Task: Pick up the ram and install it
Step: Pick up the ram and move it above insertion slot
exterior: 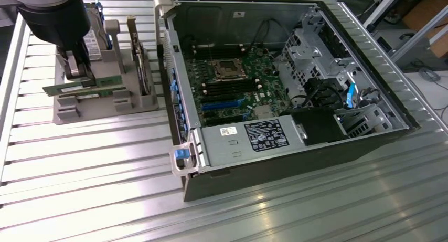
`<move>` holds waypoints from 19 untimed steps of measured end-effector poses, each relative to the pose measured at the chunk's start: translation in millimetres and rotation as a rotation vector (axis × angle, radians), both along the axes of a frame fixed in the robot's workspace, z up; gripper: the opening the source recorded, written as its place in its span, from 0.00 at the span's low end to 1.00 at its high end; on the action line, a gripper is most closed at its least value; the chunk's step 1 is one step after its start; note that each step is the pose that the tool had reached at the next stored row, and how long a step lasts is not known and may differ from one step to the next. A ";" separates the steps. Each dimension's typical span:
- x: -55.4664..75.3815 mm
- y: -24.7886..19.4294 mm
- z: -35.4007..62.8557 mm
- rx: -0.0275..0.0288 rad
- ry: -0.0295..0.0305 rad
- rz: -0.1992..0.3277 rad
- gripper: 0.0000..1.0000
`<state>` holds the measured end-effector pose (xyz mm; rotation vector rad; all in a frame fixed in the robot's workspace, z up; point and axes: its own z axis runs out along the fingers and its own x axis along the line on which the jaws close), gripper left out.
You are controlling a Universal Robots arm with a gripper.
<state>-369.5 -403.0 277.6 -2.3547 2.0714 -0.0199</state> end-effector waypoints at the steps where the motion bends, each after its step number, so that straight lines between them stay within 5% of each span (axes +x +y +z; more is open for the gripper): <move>1: 0.0 0.0 0.3 0.0001 0.0000 0.000 0.13; 19: 0.0 0.0 7.6 0.0001 0.0002 -0.001 0.13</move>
